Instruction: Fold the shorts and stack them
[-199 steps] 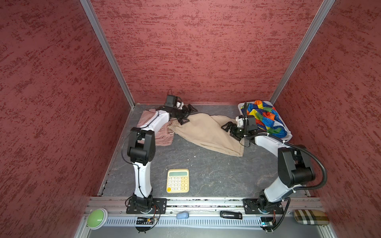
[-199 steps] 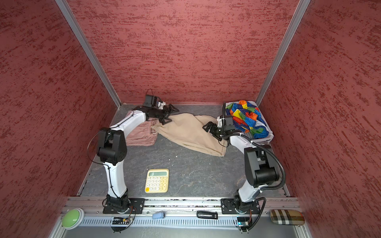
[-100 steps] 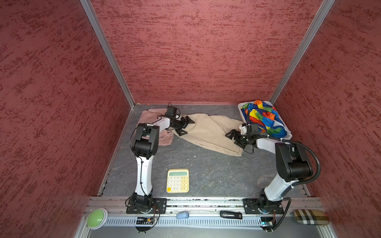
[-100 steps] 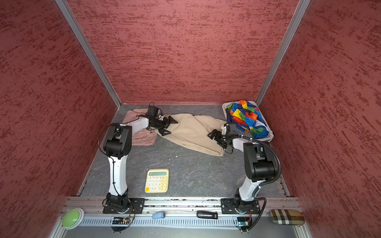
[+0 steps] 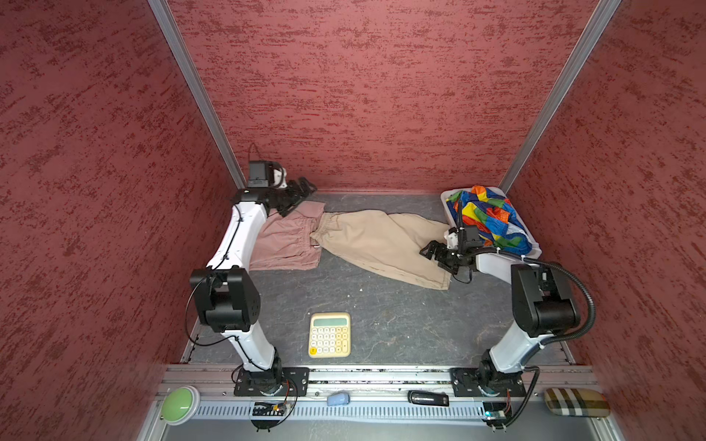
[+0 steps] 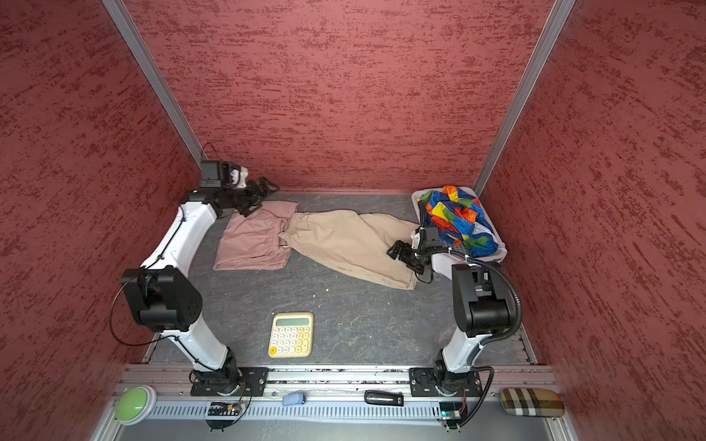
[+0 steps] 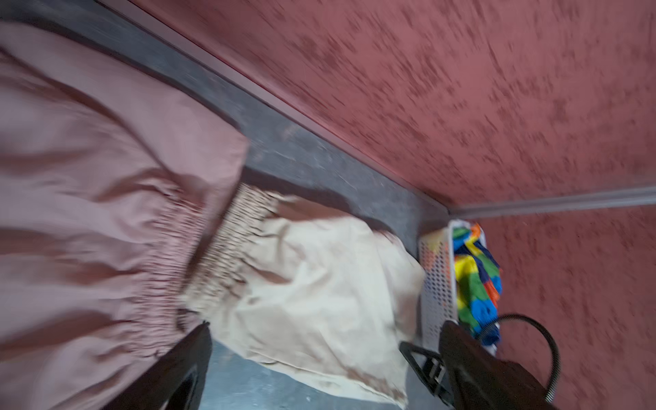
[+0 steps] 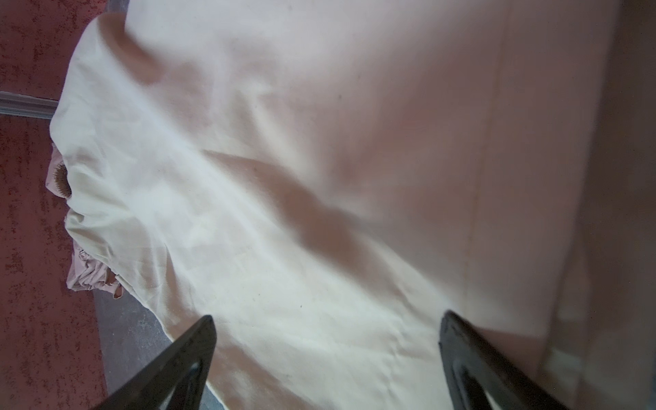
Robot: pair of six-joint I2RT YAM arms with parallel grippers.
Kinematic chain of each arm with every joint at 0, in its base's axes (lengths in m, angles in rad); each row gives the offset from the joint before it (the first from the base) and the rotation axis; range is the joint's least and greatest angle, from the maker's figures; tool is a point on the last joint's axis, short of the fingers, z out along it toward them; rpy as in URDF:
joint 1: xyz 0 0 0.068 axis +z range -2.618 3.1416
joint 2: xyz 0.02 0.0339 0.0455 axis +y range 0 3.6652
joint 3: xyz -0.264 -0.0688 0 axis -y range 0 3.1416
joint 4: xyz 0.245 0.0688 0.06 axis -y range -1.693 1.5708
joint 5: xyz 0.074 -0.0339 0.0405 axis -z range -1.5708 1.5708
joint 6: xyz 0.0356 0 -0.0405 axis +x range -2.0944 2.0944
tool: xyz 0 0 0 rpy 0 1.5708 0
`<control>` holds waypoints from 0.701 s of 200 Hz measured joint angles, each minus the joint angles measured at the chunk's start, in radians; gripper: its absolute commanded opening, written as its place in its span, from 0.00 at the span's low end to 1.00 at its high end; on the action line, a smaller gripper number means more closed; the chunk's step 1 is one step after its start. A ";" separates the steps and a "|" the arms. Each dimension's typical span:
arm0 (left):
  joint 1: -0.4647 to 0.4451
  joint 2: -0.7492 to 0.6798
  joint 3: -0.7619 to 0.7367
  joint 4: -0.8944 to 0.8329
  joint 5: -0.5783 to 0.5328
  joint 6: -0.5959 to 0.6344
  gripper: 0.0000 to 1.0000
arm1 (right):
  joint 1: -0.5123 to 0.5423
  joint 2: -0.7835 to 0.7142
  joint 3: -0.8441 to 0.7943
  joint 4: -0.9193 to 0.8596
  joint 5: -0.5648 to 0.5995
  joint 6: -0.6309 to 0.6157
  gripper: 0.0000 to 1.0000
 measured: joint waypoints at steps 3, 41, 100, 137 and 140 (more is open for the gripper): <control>0.013 0.003 -0.012 -0.001 -0.005 0.006 0.99 | 0.000 0.000 0.000 -0.001 0.000 -0.002 0.99; 0.071 0.120 -0.197 -0.048 -0.033 0.041 0.99 | 0.003 0.000 0.013 -0.025 0.003 -0.031 0.99; 0.168 0.243 -0.221 -0.041 -0.037 0.046 0.99 | 0.003 0.005 0.013 -0.028 0.002 -0.048 0.99; 0.240 0.335 -0.135 -0.032 -0.056 0.042 0.99 | 0.004 0.005 0.013 -0.028 0.003 -0.054 0.99; 0.243 0.338 -0.130 -0.029 -0.059 0.042 0.99 | 0.003 0.006 0.013 -0.028 0.002 -0.055 0.99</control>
